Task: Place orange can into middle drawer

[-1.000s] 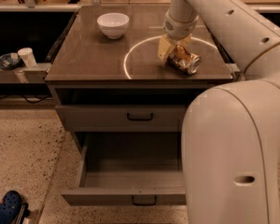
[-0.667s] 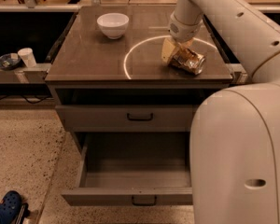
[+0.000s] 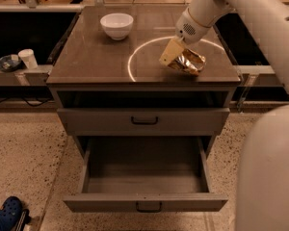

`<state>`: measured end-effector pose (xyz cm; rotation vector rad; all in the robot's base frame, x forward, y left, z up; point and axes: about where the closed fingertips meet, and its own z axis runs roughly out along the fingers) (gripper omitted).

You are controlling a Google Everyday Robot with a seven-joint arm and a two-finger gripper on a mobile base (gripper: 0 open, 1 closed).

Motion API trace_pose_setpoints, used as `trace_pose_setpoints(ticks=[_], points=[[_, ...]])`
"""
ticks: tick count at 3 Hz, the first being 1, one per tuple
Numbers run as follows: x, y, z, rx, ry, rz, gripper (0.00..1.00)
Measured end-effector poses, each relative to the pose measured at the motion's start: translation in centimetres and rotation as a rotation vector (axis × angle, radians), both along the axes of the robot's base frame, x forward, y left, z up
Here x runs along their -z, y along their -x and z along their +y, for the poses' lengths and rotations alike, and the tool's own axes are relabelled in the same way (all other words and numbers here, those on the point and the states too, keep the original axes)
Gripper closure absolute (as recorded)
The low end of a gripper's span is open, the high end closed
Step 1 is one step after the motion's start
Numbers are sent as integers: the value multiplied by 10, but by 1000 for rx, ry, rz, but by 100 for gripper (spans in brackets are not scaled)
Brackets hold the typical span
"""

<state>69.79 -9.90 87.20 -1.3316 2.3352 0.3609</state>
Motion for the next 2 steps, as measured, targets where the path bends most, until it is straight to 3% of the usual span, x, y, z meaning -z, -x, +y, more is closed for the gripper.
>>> trace_pose_setpoints(ticks=[1,2], points=[[-29,36,17,-187,-107,-99,100],[-77,85,22,-250,-170,-249,100]])
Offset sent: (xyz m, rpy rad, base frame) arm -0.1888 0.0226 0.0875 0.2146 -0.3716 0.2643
